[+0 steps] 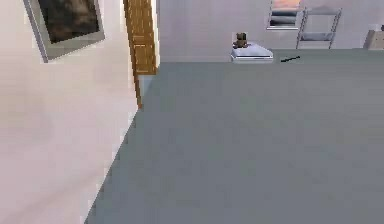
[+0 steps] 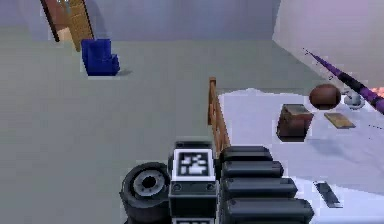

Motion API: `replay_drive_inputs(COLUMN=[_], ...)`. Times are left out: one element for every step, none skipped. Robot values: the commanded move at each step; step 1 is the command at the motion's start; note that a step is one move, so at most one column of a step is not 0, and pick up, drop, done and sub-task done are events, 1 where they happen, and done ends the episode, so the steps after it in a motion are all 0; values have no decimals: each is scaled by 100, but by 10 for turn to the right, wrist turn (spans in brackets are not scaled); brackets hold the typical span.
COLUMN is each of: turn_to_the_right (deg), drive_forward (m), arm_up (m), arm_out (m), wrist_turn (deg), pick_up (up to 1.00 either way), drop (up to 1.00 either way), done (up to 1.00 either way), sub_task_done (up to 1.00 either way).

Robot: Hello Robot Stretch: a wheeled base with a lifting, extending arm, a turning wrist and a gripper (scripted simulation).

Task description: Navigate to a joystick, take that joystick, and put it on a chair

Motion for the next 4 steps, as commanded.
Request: replay_drive_inputs(turn_to_the_right=[360,0,150,0], drive_forward=[0,30,0,100], arm_up=[0,0,0,0], arm_out=[0,0,0,0], wrist_turn=[0,0,0,0], pick_up=[0,0,0,0], drop=[0,0,0,0], done=[0,0,0,0], sub_task_done=[0,0,0,0])
